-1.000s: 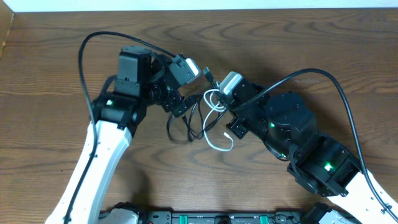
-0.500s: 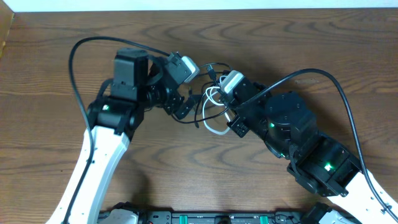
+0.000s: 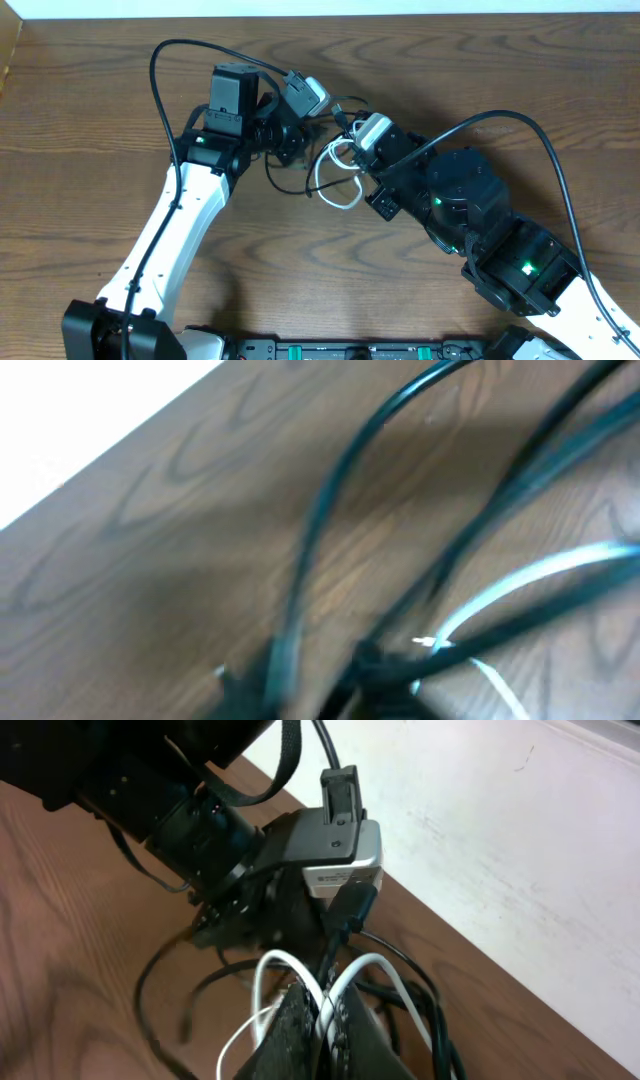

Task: Untangle cables
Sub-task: 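Hold the cables with both grippers and pull the white loop apart, then pull the white cable far right with the right gripper, left gripper holding black cables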

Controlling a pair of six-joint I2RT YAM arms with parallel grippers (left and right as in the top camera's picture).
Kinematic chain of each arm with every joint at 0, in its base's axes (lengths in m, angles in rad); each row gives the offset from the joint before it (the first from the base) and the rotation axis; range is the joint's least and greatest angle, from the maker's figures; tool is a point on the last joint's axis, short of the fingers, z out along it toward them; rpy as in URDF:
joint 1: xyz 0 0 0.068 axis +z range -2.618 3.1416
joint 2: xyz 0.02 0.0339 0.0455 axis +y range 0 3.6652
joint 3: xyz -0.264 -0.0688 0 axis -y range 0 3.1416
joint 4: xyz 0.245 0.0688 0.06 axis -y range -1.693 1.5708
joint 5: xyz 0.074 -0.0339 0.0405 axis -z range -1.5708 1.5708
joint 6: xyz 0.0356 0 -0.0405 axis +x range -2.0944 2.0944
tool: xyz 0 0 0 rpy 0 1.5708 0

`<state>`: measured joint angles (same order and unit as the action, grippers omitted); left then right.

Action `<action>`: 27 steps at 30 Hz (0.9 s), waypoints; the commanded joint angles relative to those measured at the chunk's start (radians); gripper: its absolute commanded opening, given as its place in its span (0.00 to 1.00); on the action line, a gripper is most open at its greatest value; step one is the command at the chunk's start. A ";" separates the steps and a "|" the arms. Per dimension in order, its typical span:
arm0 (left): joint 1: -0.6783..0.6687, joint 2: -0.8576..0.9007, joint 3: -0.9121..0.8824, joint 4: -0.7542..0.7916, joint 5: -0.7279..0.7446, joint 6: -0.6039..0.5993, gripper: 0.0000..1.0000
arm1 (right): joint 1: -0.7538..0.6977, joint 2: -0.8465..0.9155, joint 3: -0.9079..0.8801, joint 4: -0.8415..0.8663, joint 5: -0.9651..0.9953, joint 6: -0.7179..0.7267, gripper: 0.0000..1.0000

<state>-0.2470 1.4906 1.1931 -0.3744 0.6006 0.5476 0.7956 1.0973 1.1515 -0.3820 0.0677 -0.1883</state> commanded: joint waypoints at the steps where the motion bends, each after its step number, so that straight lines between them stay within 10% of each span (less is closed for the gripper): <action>1: -0.003 0.006 0.004 0.021 0.017 -0.006 0.07 | -0.002 -0.018 0.032 0.007 0.000 0.008 0.01; 12: 0.011 0.005 0.004 -0.033 -0.352 -0.008 0.07 | -0.002 -0.020 0.032 -0.006 0.312 0.064 0.01; 27: 0.046 0.005 0.004 -0.051 -0.359 -0.011 0.07 | -0.007 -0.021 0.032 0.023 1.321 0.084 0.01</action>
<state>-0.2249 1.4906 1.1931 -0.4152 0.3134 0.5468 0.8055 1.0988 1.1515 -0.3893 0.9108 -0.1158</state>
